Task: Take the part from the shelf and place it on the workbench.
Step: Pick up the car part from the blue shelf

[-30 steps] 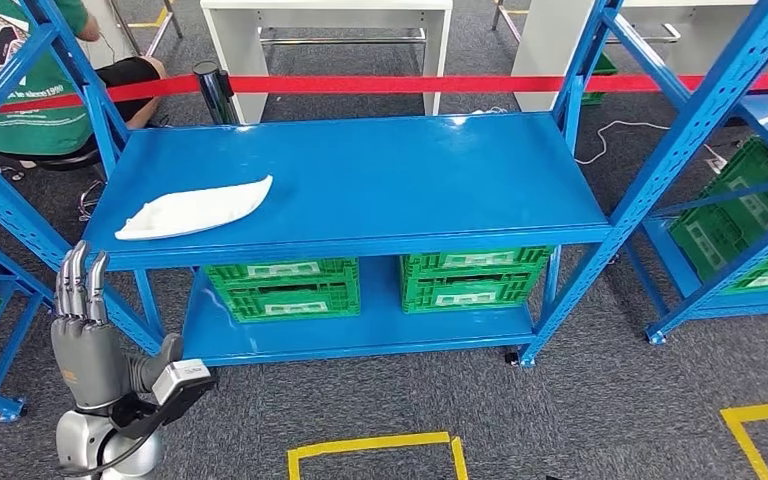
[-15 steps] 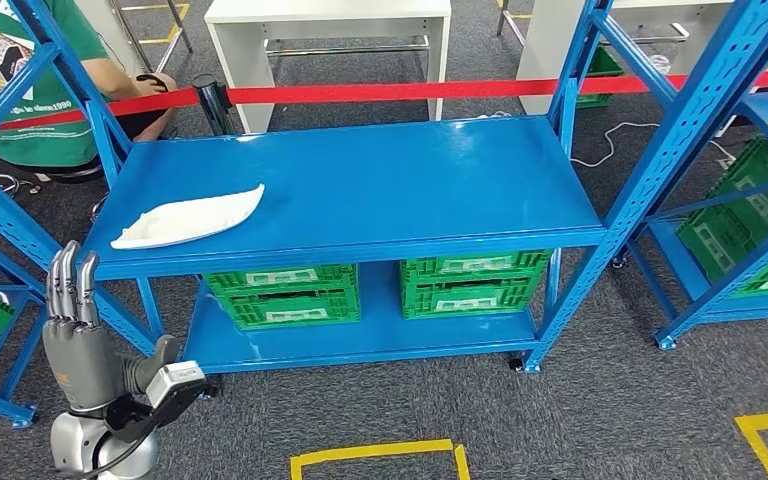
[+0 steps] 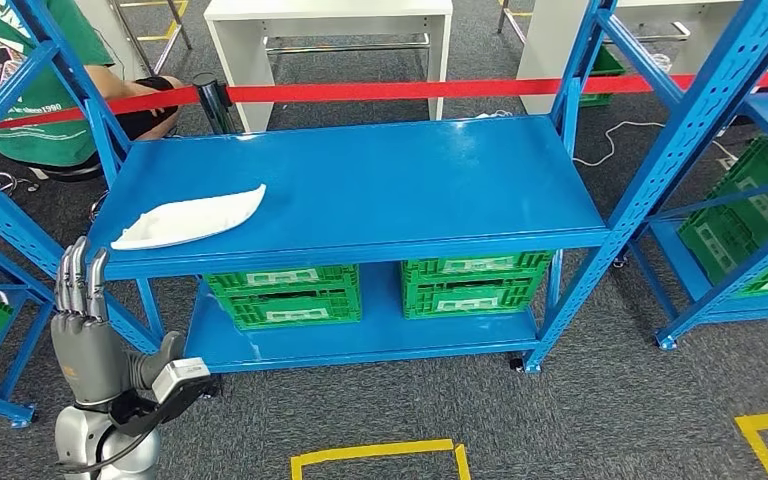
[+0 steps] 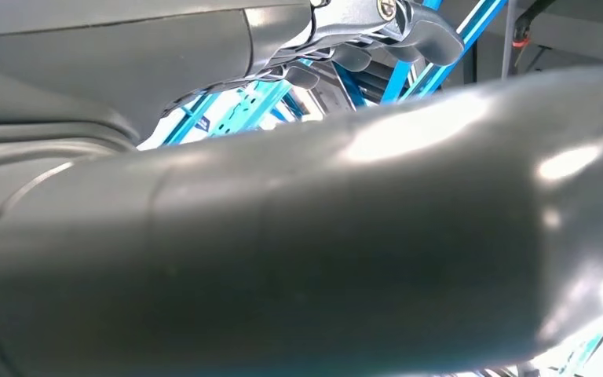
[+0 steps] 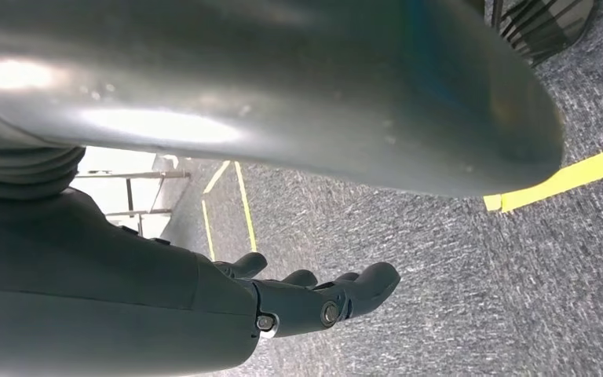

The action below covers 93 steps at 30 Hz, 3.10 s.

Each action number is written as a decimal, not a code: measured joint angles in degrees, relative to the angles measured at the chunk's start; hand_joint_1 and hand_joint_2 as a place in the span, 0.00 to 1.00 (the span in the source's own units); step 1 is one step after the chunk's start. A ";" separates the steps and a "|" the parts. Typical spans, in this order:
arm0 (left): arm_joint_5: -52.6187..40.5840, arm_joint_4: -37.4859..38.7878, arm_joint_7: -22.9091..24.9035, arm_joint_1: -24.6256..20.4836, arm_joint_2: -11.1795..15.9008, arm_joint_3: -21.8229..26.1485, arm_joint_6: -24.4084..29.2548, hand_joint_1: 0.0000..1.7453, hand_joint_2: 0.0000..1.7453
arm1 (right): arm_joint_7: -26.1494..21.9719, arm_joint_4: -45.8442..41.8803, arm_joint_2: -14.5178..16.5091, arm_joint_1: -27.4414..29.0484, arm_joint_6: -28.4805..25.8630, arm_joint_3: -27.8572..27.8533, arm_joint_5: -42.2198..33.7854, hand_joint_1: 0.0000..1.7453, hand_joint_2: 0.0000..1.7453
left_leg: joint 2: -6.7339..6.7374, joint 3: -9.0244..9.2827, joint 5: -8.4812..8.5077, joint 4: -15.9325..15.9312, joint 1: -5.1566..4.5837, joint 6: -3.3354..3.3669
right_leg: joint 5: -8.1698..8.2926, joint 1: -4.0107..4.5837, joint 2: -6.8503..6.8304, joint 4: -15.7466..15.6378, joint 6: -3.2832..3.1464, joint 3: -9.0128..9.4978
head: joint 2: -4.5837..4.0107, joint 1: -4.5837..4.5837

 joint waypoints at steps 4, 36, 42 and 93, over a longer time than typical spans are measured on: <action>0.03 0.64 -0.01 -0.26 0.44 -0.42 0.00 0.00 0.00 | 0.01 0.00 0.00 0.00 0.02 -0.01 0.16 0.00 0.00 | 0.00 0.00 -0.03 0.00 -0.01 0.03 | 0.00 -0.02 0.00 -0.09 0.01 0.04 | 0.01 0.00; -1.60 1.94 -0.01 -0.55 0.65 -1.02 0.00 0.00 0.00 | -0.01 0.00 0.00 0.00 0.17 -0.11 0.46 0.00 0.00 | 0.00 -0.01 -0.06 0.01 -0.06 0.06 | 0.00 -0.07 0.00 -0.16 0.05 0.08 | 0.01 0.00; -1.55 1.89 -0.01 -0.53 0.61 -1.03 0.00 0.00 0.00 | 0.02 -0.01 0.09 -0.01 0.09 -0.17 0.50 0.00 0.00 | 0.00 0.96 0.11 -1.53 -0.09 1.19 | 0.22 -0.23 0.00 -1.15 0.92 0.75 | 0.01 -0.02; -0.87 2.01 0.00 -0.28 0.63 -2.27 0.00 0.00 0.00 | -0.97 0.07 -0.33 -0.14 0.39 -1.53 1.20 0.00 0.00 | 0.86 -5.01 -9.22 14.30 1.02 -2.43 | 1.99 -0.83 -0.27 0.04 -0.92 -1.95 | 0.00 -0.31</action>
